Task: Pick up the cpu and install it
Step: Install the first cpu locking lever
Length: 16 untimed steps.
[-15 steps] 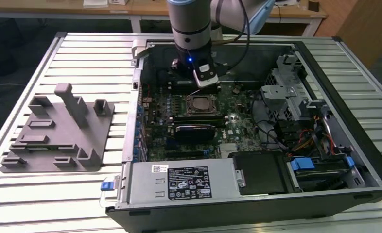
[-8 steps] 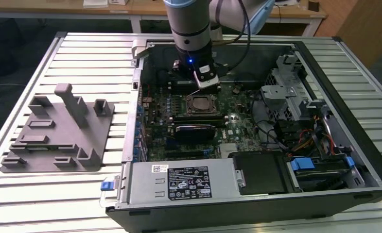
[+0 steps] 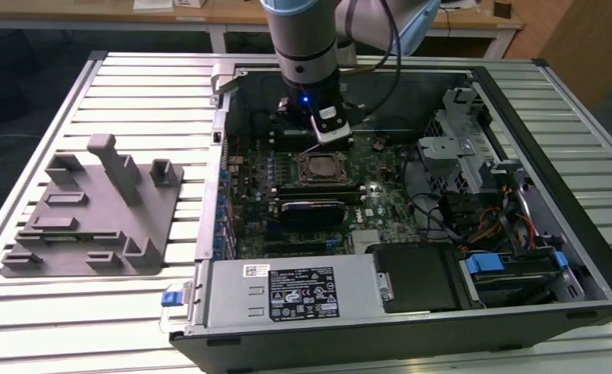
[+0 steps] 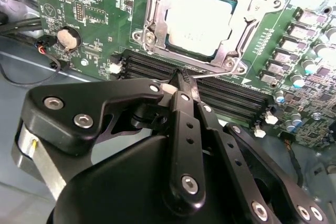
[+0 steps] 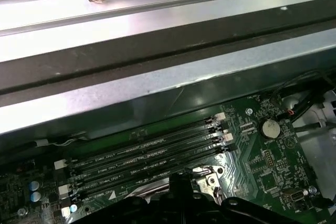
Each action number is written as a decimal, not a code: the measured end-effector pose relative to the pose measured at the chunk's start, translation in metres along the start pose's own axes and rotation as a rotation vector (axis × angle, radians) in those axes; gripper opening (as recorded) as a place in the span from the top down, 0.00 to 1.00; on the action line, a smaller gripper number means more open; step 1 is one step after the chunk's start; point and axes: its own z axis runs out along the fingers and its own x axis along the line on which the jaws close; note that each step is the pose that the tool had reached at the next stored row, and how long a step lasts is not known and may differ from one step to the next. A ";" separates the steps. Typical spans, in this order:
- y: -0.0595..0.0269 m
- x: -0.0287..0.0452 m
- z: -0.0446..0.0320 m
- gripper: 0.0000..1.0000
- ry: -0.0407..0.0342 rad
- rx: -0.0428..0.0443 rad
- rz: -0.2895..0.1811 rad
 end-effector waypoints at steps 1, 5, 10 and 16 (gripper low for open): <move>0.0000 -0.0002 0.0005 0.89 -0.0006 0.0002 0.002; -0.0003 -0.0002 0.0028 0.89 -0.0086 0.0012 0.018; 0.0012 0.0008 0.0057 0.89 -0.0133 0.0024 0.030; 0.0051 0.0026 0.0094 0.89 -0.0151 0.0031 0.037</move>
